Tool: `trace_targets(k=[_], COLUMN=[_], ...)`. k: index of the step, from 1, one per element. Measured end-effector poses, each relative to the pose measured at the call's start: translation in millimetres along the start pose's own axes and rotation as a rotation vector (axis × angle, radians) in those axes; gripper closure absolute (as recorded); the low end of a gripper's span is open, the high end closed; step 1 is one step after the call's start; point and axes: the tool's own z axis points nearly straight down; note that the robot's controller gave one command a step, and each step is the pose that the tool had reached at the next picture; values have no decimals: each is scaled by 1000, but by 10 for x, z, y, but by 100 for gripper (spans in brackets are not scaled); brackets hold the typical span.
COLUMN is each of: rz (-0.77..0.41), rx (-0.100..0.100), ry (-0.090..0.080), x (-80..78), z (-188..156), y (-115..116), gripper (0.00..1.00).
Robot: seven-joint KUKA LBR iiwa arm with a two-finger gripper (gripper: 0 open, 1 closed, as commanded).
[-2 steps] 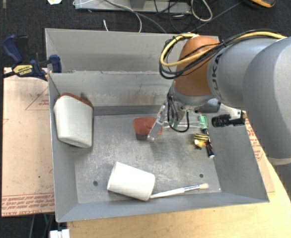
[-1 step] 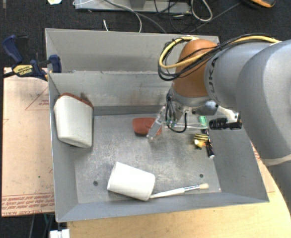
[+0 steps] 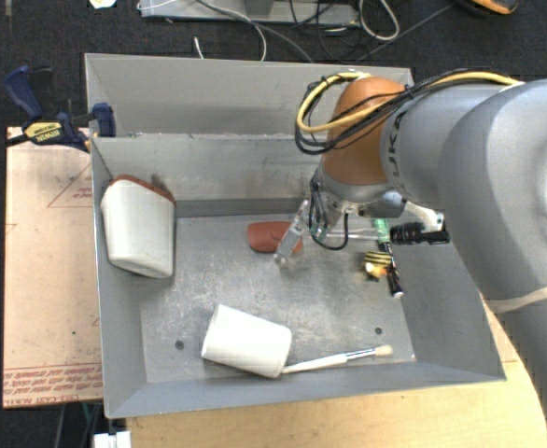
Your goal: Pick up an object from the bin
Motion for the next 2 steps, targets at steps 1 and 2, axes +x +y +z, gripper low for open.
trace_targets(k=[1, 2], rz=[15, 15], rx=[5, 3], ry=[6, 3], x=[-3, 38], z=[-545, -1006], y=[-38, -12], gripper=[100, 100])
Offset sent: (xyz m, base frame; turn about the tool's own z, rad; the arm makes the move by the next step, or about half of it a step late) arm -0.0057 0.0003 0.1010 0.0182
